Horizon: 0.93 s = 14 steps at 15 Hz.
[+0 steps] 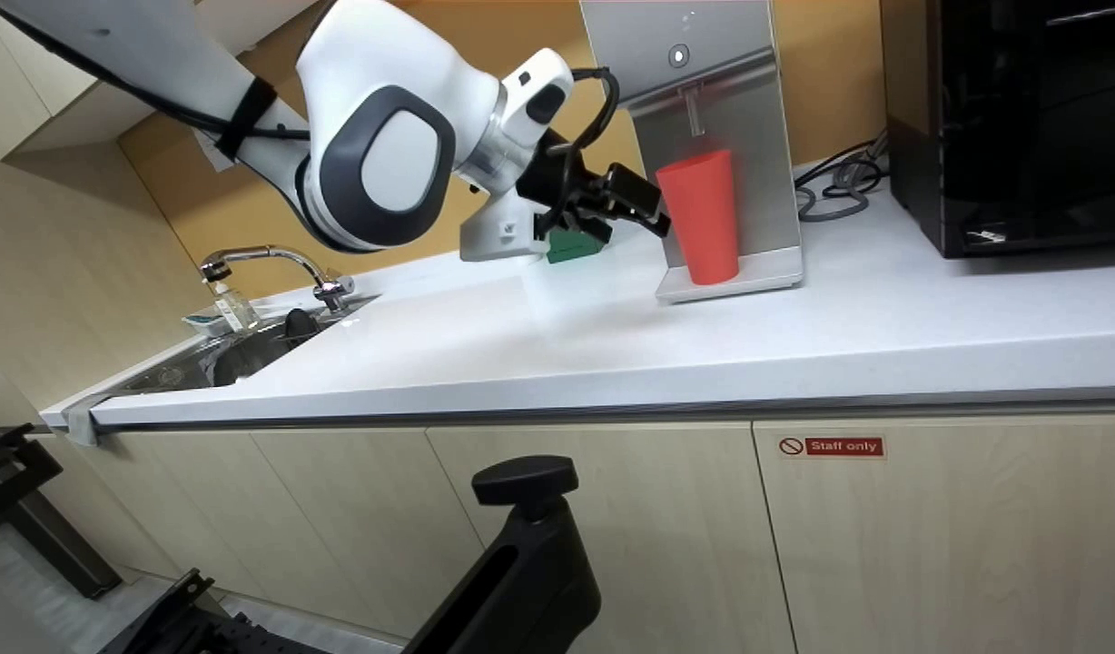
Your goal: Remove the orange cup from the coffeemaker.
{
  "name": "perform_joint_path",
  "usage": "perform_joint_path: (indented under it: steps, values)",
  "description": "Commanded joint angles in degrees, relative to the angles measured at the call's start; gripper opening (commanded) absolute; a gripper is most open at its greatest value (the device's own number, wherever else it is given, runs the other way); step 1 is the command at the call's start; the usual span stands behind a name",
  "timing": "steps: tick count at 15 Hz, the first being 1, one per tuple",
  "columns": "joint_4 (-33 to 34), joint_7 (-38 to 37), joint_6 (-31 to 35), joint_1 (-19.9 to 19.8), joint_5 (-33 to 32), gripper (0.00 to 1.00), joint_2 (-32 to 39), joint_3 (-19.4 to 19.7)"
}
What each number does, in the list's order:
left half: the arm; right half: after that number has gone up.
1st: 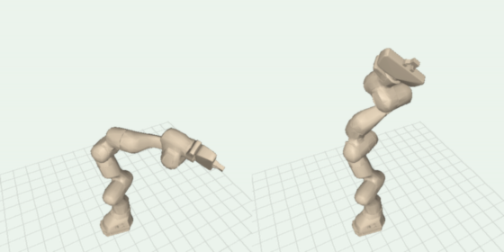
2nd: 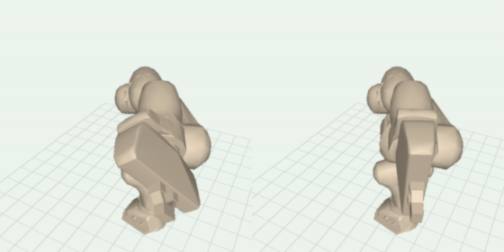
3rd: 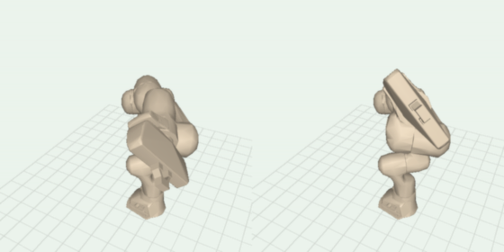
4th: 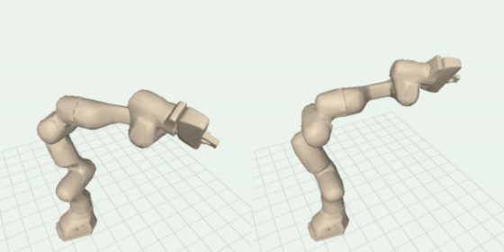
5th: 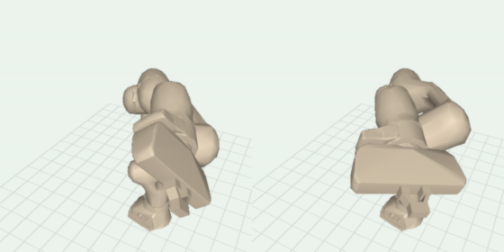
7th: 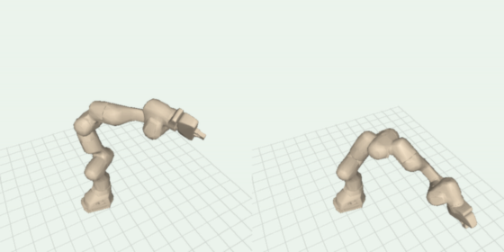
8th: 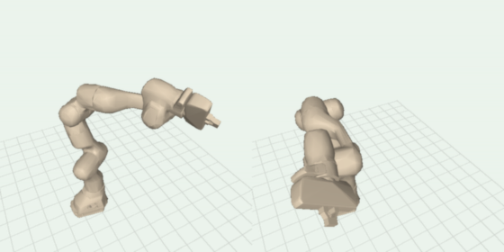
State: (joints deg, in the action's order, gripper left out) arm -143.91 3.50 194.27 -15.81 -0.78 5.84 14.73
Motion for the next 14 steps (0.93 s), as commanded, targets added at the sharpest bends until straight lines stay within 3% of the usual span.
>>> perform_joint_path:
  steps: [1, 3, 14]
  values:
    - [1.11, -1.56, 4.10, -0.26, 1.23, 1.00, 3.71, -0.31]
    - [1.44, -1.93, 6.43, -0.48, 1.31, 1.00, 5.61, -0.54]
    - [8.05, -5.56, 3.93, -3.20, 1.05, 1.00, 8.98, -3.36]
